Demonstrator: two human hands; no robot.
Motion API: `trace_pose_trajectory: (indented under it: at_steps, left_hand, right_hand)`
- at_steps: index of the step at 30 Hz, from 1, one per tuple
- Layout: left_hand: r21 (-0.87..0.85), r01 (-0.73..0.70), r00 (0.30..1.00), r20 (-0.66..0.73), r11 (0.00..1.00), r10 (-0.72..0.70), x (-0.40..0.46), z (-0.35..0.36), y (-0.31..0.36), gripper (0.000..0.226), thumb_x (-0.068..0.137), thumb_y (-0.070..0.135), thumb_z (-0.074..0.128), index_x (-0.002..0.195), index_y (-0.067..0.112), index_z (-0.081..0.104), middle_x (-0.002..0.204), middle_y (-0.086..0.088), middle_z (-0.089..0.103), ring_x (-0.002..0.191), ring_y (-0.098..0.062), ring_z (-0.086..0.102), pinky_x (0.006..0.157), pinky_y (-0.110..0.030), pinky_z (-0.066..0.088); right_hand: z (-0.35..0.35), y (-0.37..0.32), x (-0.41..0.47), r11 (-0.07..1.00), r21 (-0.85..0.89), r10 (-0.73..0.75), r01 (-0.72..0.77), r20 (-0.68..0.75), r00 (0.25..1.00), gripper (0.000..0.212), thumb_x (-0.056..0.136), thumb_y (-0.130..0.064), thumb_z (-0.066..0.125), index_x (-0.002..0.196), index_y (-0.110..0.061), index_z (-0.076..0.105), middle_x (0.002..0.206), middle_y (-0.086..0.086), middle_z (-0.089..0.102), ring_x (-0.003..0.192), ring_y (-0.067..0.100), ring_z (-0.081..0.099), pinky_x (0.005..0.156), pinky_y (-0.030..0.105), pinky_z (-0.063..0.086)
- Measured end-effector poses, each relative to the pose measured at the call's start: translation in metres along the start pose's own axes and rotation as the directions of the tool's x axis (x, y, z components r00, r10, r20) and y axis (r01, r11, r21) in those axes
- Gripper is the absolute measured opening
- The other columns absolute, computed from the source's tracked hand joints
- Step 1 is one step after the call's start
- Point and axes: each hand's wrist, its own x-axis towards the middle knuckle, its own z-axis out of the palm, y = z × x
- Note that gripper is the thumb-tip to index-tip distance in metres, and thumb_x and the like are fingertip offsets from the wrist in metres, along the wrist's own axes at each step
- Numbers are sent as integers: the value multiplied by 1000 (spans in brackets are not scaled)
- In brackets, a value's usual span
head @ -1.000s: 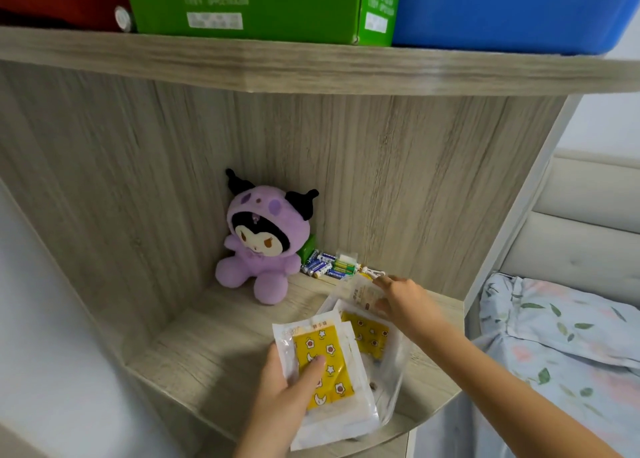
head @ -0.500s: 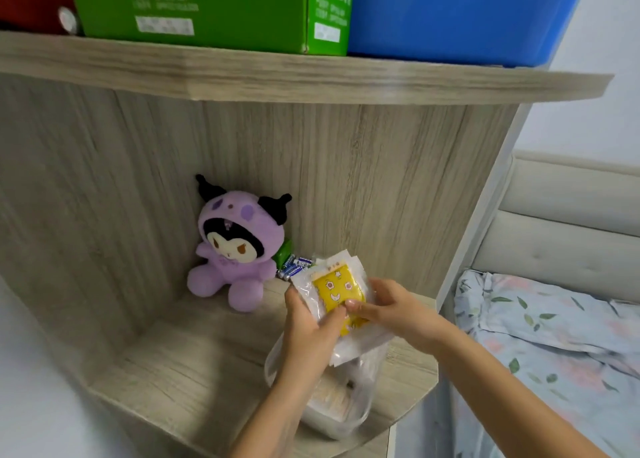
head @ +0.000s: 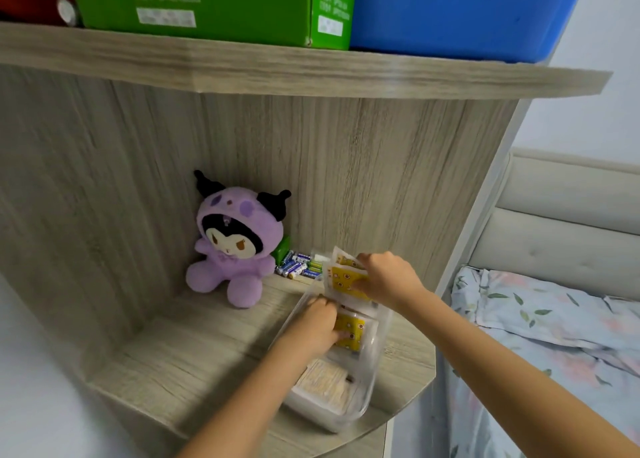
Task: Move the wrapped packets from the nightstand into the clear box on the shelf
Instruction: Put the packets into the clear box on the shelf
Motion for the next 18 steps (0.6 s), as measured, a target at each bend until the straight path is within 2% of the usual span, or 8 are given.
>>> trace_pose_trajectory:
  at_steps: [2,5,8,10,12,14,18]
  left_hand:
    - [22,5,1000,15,1000,-5,1,1,-2,54,92,34,57,139,11,42,136,-9,46,129,-24,41,106,-39,38]
    - [49,6,1000,23,999,-7,1,1,-1,51,93,34,57,136,8,46,133,-10,47,127,-24,42,106,-40,38]
    - [51,5,1000,23,999,-7,2,1,-2,51,91,34,58,133,8,48,132,-9,48,127,-24,42,106,-39,38]
    - [50,4,1000,29,999,-5,3,0,-2,53,91,35,60,134,8,47,133,-9,49,127,-24,44,106,-39,39]
    - [81,-5,999,51,997,1,3,-2,-1,56,91,36,60,136,7,46,135,-10,49,128,-25,44,106,-39,39]
    - [100,-17,998,66,995,11,3,-4,-1,57,91,36,60,137,7,45,136,-10,48,128,-25,44,107,-39,39]
    - [104,-31,998,56,994,25,2,-4,-1,50,91,35,60,132,6,48,135,-9,49,126,-25,46,105,-39,40]
  right_hand:
    - [6,0,1,1000,-21,-11,11,-4,1000,43,90,-32,61,128,-15,51,116,10,63,104,31,60,74,37,48]
    - [18,4,-2,995,46,-86,85,3,996,51,93,-29,57,141,-17,44,128,7,53,116,28,51,85,40,49]
    - [29,8,-8,981,20,-192,193,-30,981,52,98,-28,49,147,-22,36,129,7,47,115,28,49,88,39,48]
    - [33,9,-12,977,-24,-212,211,-61,975,53,98,-29,47,148,-22,33,128,7,49,113,28,50,88,37,46]
    - [35,8,-15,984,-9,-177,178,-121,977,50,95,-31,52,143,-21,43,124,5,57,111,26,52,86,34,43]
    - [38,8,-18,988,66,-124,139,-194,973,42,90,-34,60,130,-21,57,115,2,65,103,24,55,80,31,42]
    - [49,6,-19,980,181,-44,81,-201,979,27,83,-32,69,108,-20,68,103,1,71,89,25,53,73,31,38]
